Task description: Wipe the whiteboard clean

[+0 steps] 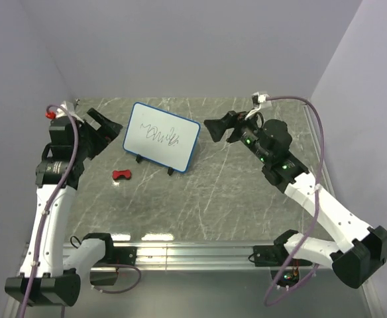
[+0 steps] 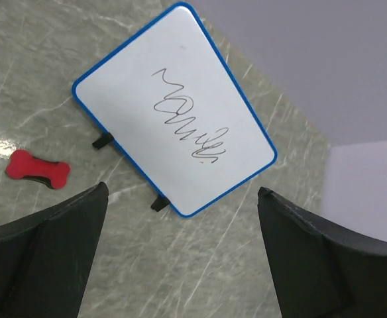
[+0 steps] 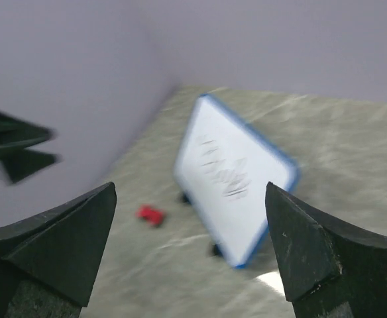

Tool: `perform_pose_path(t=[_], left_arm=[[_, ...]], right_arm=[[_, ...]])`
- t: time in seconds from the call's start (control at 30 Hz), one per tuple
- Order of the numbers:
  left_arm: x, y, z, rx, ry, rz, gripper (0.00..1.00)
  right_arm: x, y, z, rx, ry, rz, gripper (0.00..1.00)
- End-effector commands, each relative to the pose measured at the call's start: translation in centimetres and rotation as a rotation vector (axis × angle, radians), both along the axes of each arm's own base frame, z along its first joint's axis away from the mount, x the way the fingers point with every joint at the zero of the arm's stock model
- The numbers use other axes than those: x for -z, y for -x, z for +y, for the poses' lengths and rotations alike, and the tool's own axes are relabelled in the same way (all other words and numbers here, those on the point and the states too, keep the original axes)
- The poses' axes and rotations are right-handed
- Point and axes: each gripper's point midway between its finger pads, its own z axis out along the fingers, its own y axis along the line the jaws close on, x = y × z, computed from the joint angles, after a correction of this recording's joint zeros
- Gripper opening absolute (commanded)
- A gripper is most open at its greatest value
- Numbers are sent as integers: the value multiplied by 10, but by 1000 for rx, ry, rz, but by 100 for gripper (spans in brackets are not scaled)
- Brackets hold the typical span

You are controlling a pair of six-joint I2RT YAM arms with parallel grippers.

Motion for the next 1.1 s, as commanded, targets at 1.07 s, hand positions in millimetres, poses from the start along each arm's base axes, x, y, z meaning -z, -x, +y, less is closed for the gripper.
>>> perform_pose_path(t=[1.07], left_arm=[[207,58,42,-788,353,575,100]], right_arm=[[142,129,-76,113,272,858,97]])
